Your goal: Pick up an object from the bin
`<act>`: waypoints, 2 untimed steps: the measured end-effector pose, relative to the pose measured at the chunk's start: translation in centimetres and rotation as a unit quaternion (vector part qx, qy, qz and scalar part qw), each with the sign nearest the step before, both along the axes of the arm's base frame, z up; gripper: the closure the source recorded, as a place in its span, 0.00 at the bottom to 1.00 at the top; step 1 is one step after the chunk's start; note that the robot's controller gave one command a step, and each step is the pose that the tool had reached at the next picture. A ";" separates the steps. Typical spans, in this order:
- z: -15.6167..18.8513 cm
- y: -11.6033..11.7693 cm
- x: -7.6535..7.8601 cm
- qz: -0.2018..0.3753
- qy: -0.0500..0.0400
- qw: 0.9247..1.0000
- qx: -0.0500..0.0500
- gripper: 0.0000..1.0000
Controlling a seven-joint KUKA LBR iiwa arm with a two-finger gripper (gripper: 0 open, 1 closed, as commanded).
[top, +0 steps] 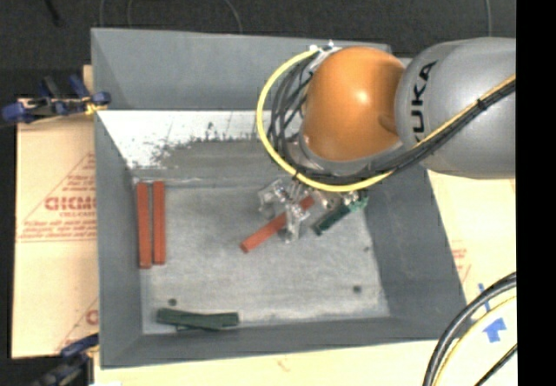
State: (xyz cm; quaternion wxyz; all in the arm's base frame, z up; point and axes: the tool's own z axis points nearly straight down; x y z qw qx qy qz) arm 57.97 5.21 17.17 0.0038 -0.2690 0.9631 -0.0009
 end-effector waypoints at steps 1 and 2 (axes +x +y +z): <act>0.6 0.0 0.0 -0.001 0.001 1.000 0.000 1.00; 1.0 0.0 0.0 -0.001 0.001 1.000 0.000 1.00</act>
Offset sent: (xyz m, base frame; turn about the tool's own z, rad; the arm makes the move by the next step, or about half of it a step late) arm 0.0002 0.0001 0.0184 0.0000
